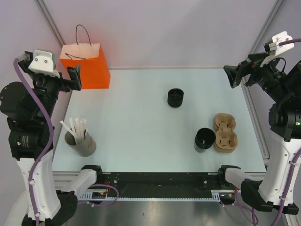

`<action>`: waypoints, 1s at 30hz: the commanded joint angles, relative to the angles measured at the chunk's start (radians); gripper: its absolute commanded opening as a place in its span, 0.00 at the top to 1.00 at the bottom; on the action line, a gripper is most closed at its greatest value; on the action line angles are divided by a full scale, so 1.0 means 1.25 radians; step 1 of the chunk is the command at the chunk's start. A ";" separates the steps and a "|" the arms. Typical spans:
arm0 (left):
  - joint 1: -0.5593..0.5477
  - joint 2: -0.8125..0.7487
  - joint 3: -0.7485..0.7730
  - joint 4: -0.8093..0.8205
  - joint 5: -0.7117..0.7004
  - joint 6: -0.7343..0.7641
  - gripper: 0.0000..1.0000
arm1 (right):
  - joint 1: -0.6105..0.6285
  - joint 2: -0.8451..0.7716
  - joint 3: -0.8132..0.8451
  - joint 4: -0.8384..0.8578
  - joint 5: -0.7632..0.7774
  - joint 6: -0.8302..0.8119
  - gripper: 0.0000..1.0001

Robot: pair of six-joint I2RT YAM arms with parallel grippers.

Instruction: Pack the takeout coffee

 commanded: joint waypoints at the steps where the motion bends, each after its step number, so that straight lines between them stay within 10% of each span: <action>1: -0.001 -0.001 -0.007 0.020 -0.006 -0.020 0.00 | -0.001 0.000 0.021 0.025 -0.020 0.020 0.00; 17: -0.001 0.004 -0.006 0.021 0.017 -0.022 0.00 | -0.001 0.006 0.021 0.019 -0.058 -0.007 0.00; 30: -0.001 -0.011 -0.067 -0.004 0.087 0.009 0.00 | 0.014 -0.029 -0.177 -0.145 0.124 -0.473 0.00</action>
